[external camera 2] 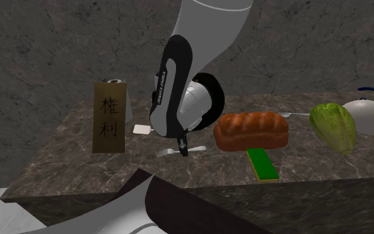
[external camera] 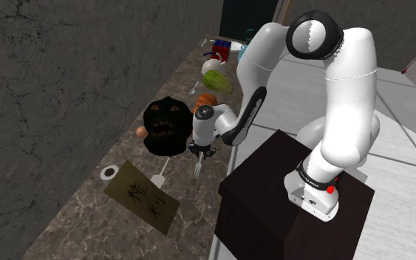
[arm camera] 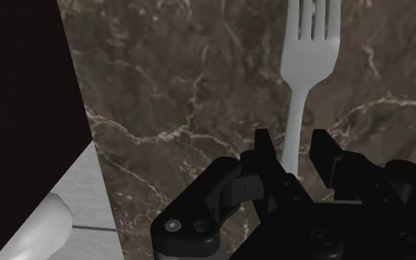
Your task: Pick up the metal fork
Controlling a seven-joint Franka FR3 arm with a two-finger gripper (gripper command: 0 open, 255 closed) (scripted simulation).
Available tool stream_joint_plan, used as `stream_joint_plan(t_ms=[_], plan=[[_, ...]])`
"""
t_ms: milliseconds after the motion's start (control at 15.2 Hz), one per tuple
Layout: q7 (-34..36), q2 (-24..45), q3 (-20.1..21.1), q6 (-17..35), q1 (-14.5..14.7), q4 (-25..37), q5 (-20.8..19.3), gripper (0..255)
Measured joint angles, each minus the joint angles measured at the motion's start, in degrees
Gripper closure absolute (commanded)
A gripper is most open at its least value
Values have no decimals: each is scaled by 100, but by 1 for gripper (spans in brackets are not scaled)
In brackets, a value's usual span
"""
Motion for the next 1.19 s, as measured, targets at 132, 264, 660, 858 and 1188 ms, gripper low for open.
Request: stream_joint_plan(t_ms=[132,264,660,858,1188], plan=[[3,0,-1,2,1,-1,-3,255],[-89,-114,75,-30,-73,-77,99,255],[-568,-593,490,-241,-393,-301,664,255],[-797,-841,699,-332,-554,-423,950,255],[-1187,-1233,1049,-490,-809,-579,1453,255]])
